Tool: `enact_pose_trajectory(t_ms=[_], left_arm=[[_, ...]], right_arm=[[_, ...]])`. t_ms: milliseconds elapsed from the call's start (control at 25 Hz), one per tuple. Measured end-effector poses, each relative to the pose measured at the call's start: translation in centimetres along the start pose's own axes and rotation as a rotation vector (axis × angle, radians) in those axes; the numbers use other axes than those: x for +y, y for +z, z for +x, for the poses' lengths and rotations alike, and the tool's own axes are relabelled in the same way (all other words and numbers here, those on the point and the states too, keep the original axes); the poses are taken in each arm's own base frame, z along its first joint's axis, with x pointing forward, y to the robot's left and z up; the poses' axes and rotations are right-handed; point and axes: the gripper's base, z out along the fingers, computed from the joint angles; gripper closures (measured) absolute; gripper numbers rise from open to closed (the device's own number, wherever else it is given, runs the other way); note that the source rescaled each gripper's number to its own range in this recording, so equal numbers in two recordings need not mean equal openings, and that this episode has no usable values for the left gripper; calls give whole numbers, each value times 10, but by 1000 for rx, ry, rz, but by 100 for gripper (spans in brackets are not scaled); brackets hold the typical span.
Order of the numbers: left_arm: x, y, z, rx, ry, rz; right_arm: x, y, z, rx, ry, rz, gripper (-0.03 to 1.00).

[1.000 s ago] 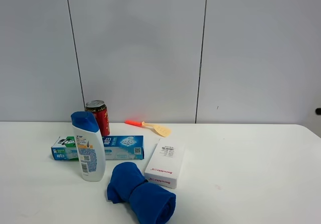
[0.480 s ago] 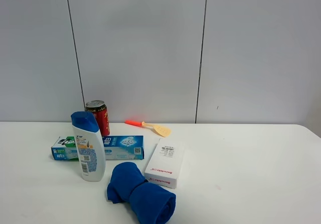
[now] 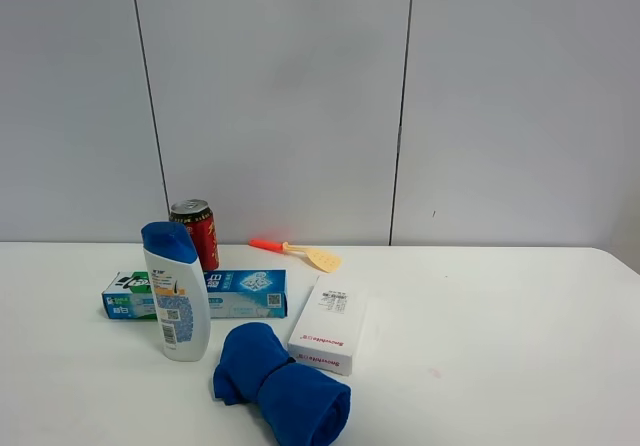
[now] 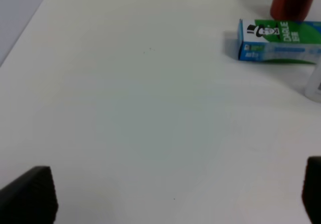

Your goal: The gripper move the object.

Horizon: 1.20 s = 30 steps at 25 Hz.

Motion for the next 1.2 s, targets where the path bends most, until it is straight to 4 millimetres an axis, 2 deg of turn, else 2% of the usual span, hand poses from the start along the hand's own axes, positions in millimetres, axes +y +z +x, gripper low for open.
enact_pose_trajectory(t_ms=[120, 400, 480, 720, 880, 1040, 1200], left_arm=[[0, 0, 0, 0, 0, 0], [0, 0, 0, 0, 0, 0], [0, 0, 0, 0, 0, 0], [0, 0, 0, 0, 0, 0], [0, 0, 0, 0, 0, 0], [0, 0, 0, 0, 0, 0], [0, 0, 0, 0, 0, 0]], right_arm=[[-8, -19, -2, -32, -9, 36, 54], [-36, -92, -3, -157, -4, 140, 54], [-50, -109, 2, -163, 28, 179, 54], [-116, -149, 33, -87, 181, 393, 54], [-146, -185, 55, -71, 267, 536, 54], [-155, -229, 73, -101, 289, 630, 54], [-134, -272, 96, -136, 276, 649, 54]])
